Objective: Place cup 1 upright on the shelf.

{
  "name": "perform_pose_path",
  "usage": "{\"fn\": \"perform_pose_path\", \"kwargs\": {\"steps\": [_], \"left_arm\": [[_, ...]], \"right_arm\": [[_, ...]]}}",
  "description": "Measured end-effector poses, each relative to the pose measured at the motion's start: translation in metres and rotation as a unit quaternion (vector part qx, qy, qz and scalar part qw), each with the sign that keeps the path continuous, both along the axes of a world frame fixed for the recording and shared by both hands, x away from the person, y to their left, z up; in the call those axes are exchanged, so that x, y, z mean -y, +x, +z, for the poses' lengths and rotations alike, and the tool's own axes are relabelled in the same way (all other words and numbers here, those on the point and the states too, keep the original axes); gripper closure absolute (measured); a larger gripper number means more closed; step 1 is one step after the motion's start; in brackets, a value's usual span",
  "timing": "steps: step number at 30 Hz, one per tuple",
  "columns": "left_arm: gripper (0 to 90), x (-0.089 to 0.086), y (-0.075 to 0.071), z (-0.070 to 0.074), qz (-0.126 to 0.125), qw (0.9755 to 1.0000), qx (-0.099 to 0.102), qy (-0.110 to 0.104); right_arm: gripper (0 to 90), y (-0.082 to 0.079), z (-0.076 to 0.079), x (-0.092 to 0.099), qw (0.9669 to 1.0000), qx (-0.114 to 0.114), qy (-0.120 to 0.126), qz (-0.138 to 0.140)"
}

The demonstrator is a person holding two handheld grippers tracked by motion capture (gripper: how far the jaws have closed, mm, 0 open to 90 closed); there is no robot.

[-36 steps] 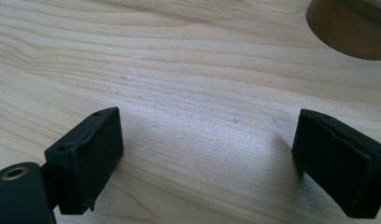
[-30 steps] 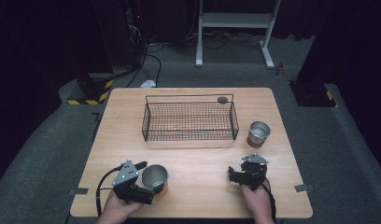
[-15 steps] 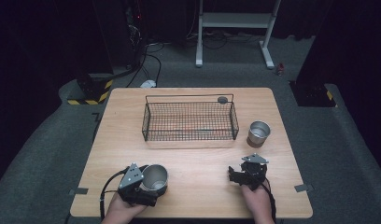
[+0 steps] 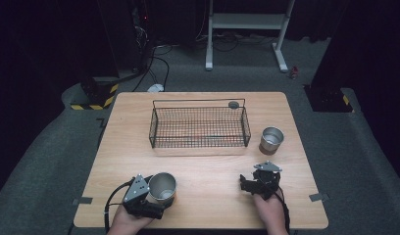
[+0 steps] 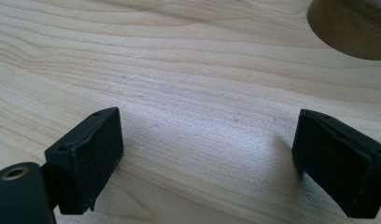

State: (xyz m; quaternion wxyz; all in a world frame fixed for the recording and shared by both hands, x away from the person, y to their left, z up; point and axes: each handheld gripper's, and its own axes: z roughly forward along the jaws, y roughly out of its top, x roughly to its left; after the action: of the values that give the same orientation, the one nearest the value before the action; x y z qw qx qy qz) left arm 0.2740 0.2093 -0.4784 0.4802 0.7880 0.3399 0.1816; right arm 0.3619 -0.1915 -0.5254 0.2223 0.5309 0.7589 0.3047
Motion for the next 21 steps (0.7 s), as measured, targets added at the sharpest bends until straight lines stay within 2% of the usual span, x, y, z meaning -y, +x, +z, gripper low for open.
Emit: {"fn": "perform_pose_path", "kwargs": {"steps": [7, 21], "left_arm": [[10.5, -0.0008, -0.0021, 0.0004, -0.001, 0.9999, 0.014, -0.008], [13.1, -0.0017, -0.0013, -0.0015, 0.007, 0.9997, 0.025, -0.007]], "right_arm": [[8.8, 0.0001, -0.0001, 0.0002, 1.0, 0.002, -0.001, 0.001], [8.8, 0.0001, -0.0001, 0.0001, 1.0, 0.002, -0.001, 0.001]]}}
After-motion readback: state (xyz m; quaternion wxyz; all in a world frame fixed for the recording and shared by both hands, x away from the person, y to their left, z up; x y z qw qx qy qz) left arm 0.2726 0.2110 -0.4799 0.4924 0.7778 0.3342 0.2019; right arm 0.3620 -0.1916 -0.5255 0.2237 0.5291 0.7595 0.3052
